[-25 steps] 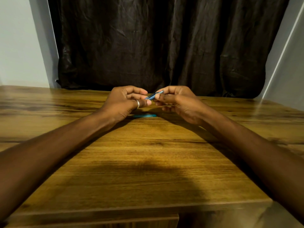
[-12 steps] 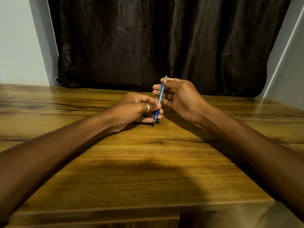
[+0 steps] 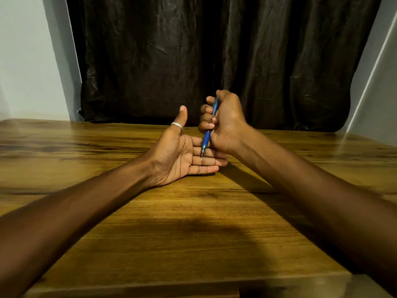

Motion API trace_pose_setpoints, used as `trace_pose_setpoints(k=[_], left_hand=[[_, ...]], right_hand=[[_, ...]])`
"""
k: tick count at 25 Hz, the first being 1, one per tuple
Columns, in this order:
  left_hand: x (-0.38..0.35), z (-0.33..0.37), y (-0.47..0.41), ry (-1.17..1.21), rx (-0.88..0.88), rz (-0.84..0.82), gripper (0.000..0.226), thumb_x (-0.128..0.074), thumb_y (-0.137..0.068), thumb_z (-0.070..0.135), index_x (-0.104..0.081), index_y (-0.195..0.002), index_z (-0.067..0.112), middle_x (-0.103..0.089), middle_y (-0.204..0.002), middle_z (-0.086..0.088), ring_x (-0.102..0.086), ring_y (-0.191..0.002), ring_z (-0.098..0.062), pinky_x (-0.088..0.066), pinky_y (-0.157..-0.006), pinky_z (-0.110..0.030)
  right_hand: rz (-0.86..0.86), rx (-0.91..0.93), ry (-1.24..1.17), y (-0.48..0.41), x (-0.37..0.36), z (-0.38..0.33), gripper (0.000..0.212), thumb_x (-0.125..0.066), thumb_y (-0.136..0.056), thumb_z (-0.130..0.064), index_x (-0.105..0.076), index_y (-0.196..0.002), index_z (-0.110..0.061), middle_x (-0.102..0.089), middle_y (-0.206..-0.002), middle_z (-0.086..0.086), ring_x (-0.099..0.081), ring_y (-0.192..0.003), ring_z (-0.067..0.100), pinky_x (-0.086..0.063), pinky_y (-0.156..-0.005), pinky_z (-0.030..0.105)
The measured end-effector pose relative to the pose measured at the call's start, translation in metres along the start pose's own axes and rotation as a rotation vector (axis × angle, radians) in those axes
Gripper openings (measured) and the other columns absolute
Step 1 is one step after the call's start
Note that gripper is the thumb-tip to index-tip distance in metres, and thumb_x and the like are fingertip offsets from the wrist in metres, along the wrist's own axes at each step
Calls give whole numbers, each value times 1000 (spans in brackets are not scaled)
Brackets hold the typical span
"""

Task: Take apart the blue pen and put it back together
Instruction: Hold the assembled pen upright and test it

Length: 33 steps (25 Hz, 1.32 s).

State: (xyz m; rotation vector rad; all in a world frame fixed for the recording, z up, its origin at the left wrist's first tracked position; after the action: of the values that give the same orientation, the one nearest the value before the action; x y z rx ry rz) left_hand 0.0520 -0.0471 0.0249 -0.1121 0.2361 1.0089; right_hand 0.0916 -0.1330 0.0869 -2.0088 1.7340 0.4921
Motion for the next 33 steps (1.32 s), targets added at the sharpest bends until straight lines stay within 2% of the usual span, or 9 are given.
trace_pose_setpoints(k=[5, 18, 26, 33], left_hand=[[-1, -2, 0, -54, 34, -15, 118, -20, -82, 89, -50, -134, -12, -65, -125, -35, -66, -118, -41, -54, -100, -45], [-4, -5, -2, -99, 32, -63, 114, -24, -83, 88, -53, -132, -10, -66, -125, -32, -65, -120, -39, -53, -101, -43], [-2, -5, -3, -111, 30, -67, 112, -26, -83, 88, -53, -132, -9, -66, -126, -31, -65, -121, -38, -52, -102, -42], [-2, -5, -3, -108, 33, -80, 111, -28, -83, 88, -53, -133, -8, -66, -127, -31, -65, -122, -37, -52, -102, -41]], right_hand=[[-1, -36, 70, 3, 13, 6, 41, -35, -103, -46, -53, -80, -16, -35, -47, -7, -25, -38, 7, -18, -35, 21], [19, 62, 89, 6, 17, 0, 31, -34, -98, -34, -54, -85, -14, -31, -47, -7, -21, -41, 9, -16, -39, 22], [28, 55, 94, 7, 20, 1, 37, -34, -100, -40, -56, -87, -13, -33, -47, -8, -23, -40, 8, -17, -40, 22], [30, 76, 89, 8, 19, -1, 32, -33, -99, -34, -55, -87, -13, -32, -46, -8, -23, -37, 8, -18, -36, 20]])
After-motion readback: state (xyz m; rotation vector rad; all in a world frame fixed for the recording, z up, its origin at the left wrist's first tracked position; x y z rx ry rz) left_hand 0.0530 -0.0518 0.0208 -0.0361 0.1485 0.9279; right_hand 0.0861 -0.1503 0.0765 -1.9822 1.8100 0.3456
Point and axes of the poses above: each hand's wrist, its own y-axis away from the middle knuckle, its own x-axis out of the back of the hand, z = x × y, the point moved 6 cm from there along -y, towards the middle knuckle
